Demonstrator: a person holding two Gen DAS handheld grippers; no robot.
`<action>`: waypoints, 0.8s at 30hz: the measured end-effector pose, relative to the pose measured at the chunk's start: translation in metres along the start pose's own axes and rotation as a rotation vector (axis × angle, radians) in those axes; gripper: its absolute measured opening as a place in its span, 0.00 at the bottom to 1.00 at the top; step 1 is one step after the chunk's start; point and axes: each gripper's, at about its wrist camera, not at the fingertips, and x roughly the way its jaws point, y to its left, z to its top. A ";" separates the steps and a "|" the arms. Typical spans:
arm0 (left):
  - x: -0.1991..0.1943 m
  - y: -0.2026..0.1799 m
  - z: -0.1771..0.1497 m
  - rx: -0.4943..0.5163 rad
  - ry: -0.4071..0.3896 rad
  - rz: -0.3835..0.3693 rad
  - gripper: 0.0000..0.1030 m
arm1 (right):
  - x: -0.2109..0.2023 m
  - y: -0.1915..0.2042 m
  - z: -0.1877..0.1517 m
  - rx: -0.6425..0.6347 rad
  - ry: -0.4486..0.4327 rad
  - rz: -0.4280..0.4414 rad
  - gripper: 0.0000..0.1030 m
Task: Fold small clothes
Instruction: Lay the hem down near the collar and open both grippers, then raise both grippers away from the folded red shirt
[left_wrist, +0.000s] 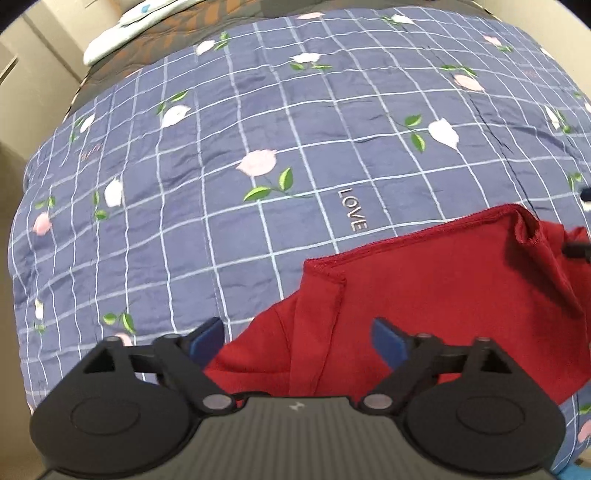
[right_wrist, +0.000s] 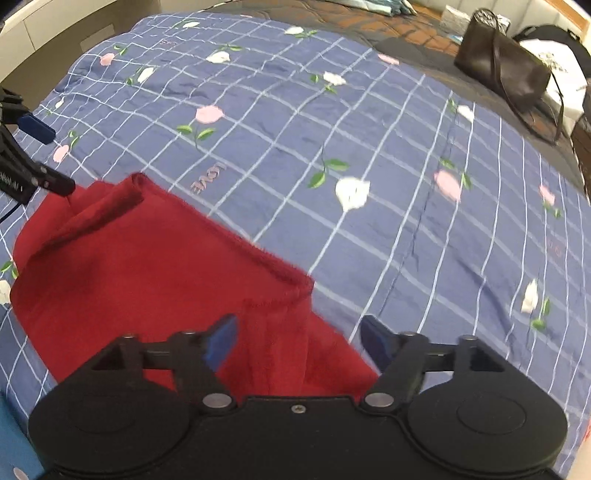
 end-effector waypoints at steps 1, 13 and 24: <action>0.002 0.001 -0.003 -0.017 0.007 0.003 0.92 | 0.002 0.002 -0.007 0.007 0.010 0.005 0.79; 0.055 -0.009 -0.066 -0.059 0.184 0.112 0.95 | 0.041 0.004 -0.048 0.109 0.148 -0.065 0.88; 0.067 0.057 -0.081 -0.367 0.215 0.226 0.96 | 0.024 -0.068 -0.058 0.362 0.087 -0.395 0.92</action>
